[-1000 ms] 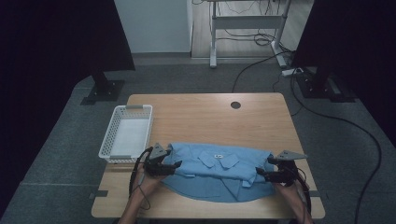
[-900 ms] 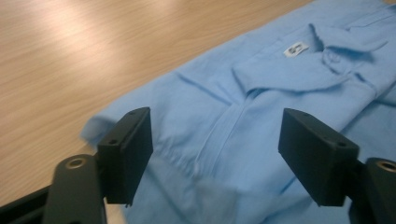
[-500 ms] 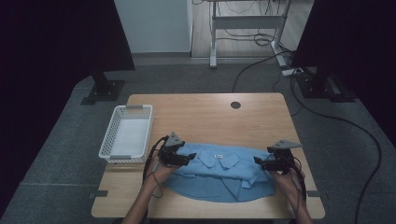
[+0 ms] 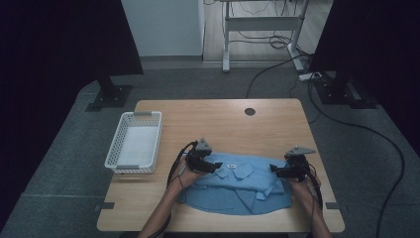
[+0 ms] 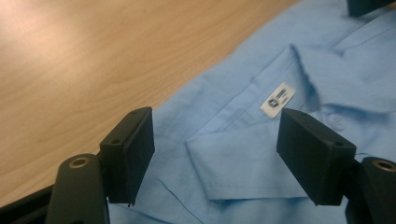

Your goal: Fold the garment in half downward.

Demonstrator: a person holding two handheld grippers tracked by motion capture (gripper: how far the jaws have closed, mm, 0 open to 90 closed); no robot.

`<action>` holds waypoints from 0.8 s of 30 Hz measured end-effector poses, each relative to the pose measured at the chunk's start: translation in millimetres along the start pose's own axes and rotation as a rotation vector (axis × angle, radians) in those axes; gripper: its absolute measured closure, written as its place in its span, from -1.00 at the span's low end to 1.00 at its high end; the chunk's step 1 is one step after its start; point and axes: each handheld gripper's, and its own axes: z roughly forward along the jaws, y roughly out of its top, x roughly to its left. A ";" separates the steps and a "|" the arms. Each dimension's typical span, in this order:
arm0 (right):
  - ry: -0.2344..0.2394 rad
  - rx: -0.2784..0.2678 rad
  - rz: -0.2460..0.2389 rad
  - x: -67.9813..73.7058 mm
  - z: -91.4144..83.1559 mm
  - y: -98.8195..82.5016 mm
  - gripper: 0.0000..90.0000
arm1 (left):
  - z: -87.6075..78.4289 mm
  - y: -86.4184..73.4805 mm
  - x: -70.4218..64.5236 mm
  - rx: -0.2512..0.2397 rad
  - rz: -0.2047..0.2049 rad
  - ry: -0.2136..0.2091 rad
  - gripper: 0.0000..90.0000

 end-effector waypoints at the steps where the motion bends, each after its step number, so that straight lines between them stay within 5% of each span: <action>1: -0.001 0.003 0.001 -0.4 1.2 -0.6 -0.58 | 3.1 -1.2 0.5 0.014 0.001 0.005 -0.39; 10: -0.008 0.024 0.012 -4.7 10.7 -5.1 -0.67 | 15.8 -8.4 -3.4 0.092 0.047 0.002 -0.20; 18: -0.017 0.013 -0.001 -3.8 10.9 -7.3 -0.68 | 13.5 -4.8 -13.8 0.120 0.070 -0.014 0.47; 21: -0.021 0.014 0.001 -3.3 10.8 -7.3 -0.68 | 11.0 -1.8 -21.0 0.125 0.123 0.025 0.81; 24: -0.021 0.013 0.002 -3.3 10.9 -7.4 -0.68 | 4.6 3.2 -28.8 0.106 0.154 0.053 0.89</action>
